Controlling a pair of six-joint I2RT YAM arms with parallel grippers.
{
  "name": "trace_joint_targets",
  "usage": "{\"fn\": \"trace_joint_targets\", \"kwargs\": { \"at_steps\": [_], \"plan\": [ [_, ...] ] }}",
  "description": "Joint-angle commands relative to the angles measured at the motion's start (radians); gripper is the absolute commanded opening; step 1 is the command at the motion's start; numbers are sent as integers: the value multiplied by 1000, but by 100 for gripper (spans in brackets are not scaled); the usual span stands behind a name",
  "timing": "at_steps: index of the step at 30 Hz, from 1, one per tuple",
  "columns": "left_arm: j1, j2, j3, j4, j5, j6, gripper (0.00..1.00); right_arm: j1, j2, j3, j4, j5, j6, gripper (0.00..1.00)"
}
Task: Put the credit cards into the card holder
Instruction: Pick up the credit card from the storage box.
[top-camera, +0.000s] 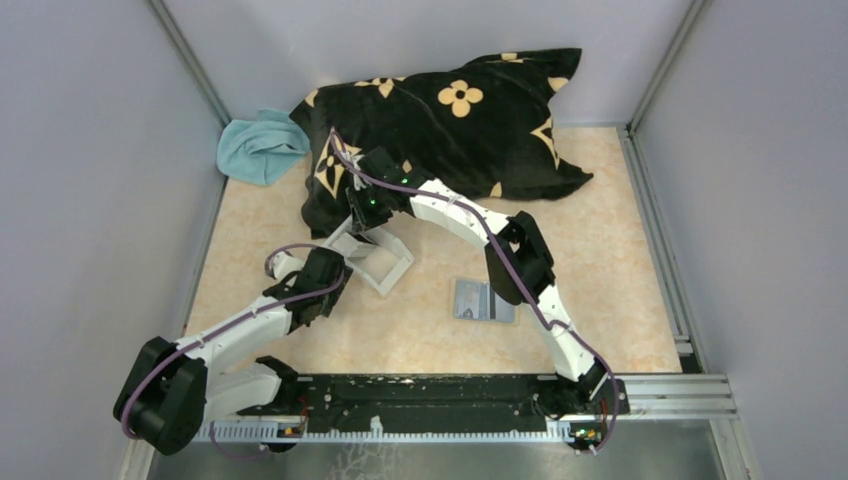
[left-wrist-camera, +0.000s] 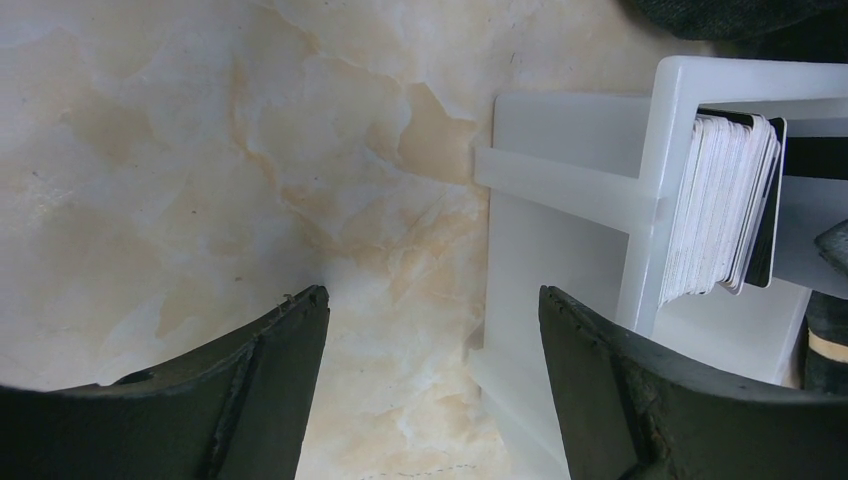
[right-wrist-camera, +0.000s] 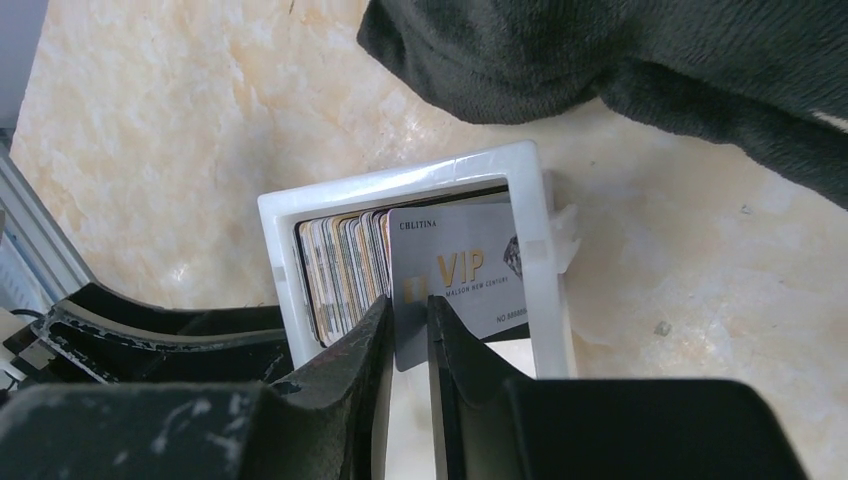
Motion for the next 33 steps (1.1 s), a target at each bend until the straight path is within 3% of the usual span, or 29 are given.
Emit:
{"fn": "trace_joint_targets", "kwargs": {
  "at_steps": [1, 13, 24, 29, 33],
  "plan": [
    [8, -10, 28, -56, 1, 11, 84, -1, -108, -9, 42, 18, -7, 17],
    [5, 6, 185, -159, -32, 138, 88, 2, -216, -115, 69, 238, -72, 0],
    [-7, 1, 338, -191, -57, 310, 89, 13, -408, -300, 173, 375, -100, 0],
    [-11, -14, 391, -94, 34, 495, 89, 13, -515, -373, 167, 382, -93, 0],
    [-10, -33, 365, 98, 197, 669, 89, 4, -615, -449, 130, 344, -72, 0]
  ]
}}
